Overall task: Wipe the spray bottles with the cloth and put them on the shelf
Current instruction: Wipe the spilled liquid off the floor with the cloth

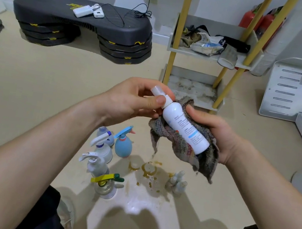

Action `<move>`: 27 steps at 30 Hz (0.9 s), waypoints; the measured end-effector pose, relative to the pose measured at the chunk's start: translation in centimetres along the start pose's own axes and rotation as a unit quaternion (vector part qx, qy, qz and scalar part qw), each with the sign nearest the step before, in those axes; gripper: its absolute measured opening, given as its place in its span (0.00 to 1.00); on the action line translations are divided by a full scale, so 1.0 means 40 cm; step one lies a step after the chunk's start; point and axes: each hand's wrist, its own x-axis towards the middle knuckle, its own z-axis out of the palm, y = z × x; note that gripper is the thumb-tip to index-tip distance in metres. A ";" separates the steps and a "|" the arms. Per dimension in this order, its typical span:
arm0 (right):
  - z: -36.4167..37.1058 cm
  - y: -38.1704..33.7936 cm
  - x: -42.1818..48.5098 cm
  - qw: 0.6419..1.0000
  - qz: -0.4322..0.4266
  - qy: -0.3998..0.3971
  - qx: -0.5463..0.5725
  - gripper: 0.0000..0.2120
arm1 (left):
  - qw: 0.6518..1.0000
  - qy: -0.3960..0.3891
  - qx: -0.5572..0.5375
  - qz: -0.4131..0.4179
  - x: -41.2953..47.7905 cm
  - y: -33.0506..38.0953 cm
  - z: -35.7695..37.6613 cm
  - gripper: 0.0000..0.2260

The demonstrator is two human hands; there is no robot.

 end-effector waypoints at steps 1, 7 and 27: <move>0.002 -0.002 0.000 0.998 -0.020 0.024 -0.048 0.15 | 1.000 0.002 0.012 -0.012 -0.005 0.011 -0.008 0.07; 0.010 0.006 0.016 0.892 -0.155 0.134 -0.403 0.10 | 0.962 0.086 0.259 -0.014 -0.004 0.016 0.006 0.13; 0.005 0.001 0.020 0.977 0.019 0.084 -0.194 0.23 | 0.972 0.076 0.219 0.026 0.009 -0.004 0.019 0.04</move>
